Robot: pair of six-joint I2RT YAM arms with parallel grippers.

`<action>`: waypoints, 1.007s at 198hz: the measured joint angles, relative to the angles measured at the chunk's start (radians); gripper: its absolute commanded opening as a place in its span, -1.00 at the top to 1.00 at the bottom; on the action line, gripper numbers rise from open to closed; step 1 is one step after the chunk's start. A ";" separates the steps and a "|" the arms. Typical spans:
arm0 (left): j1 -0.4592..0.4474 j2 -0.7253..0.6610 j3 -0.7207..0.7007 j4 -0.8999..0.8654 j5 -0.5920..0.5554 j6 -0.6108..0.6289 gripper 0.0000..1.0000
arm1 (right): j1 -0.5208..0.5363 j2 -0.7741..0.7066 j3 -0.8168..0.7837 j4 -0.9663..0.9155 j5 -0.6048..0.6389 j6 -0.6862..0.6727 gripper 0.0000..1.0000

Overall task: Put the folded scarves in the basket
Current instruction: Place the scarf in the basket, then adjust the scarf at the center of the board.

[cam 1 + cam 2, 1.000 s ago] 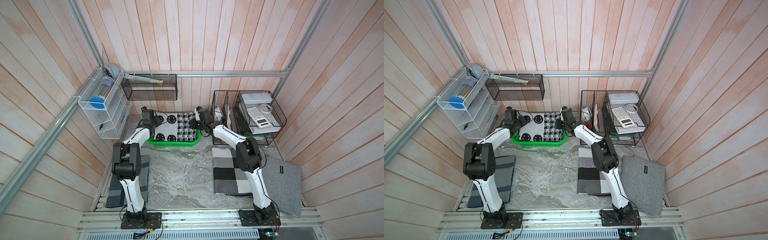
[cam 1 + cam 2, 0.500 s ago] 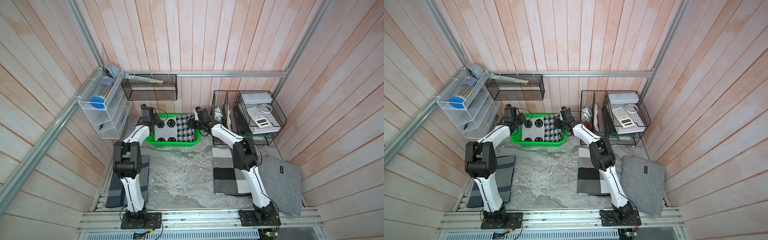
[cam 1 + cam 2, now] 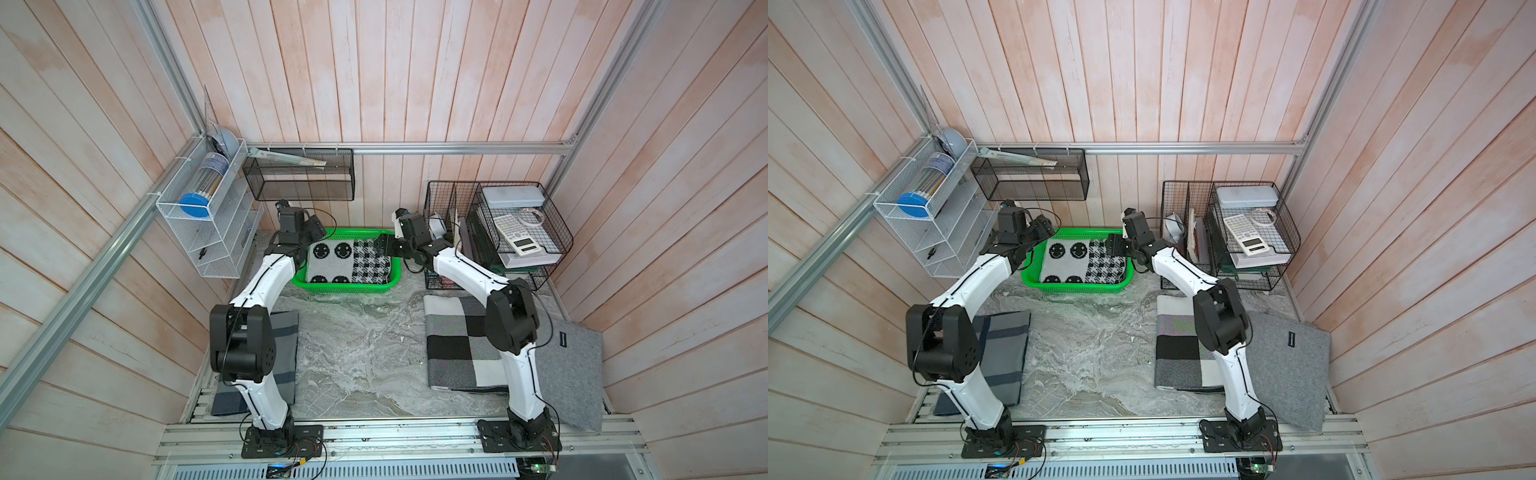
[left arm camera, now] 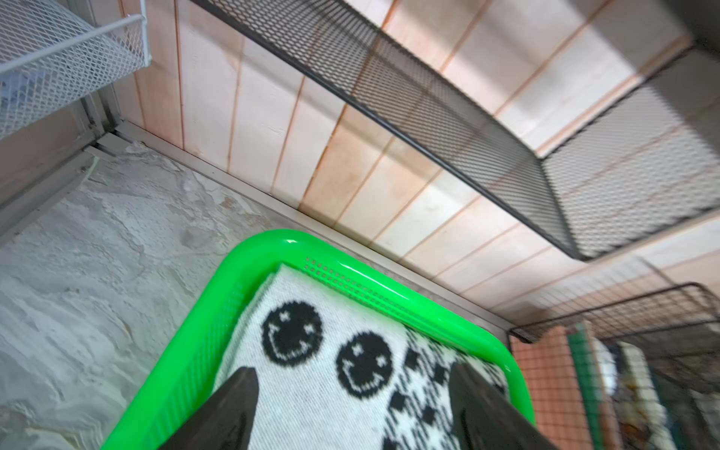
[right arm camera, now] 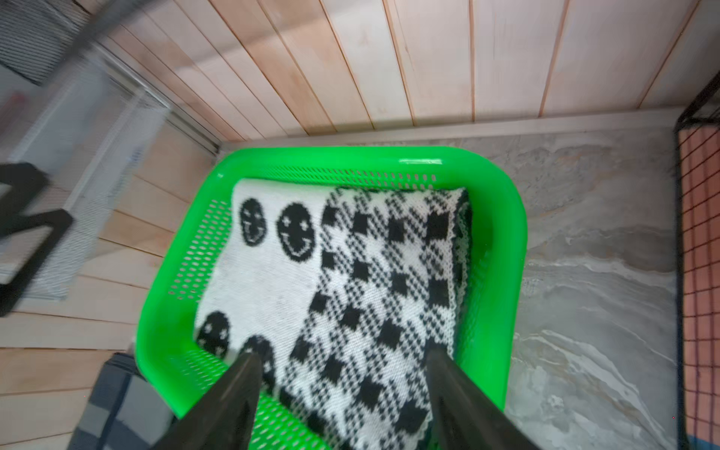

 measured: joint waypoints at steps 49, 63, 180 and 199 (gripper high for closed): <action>-0.184 -0.349 -0.360 0.078 0.023 -0.139 -0.63 | 0.031 -0.525 -0.533 0.188 0.082 0.033 -0.46; -0.267 -0.423 -0.467 0.104 0.016 -0.191 -0.61 | 0.031 -0.646 -0.672 0.204 0.116 0.053 -0.46; -0.919 -0.229 -0.721 0.228 -0.064 -0.377 -0.34 | 0.032 -1.381 -1.309 -0.001 0.360 0.275 -0.45; -0.957 -0.163 -0.705 0.231 -0.050 -0.384 -0.30 | 0.032 -1.439 -1.337 -0.032 0.371 0.304 -0.45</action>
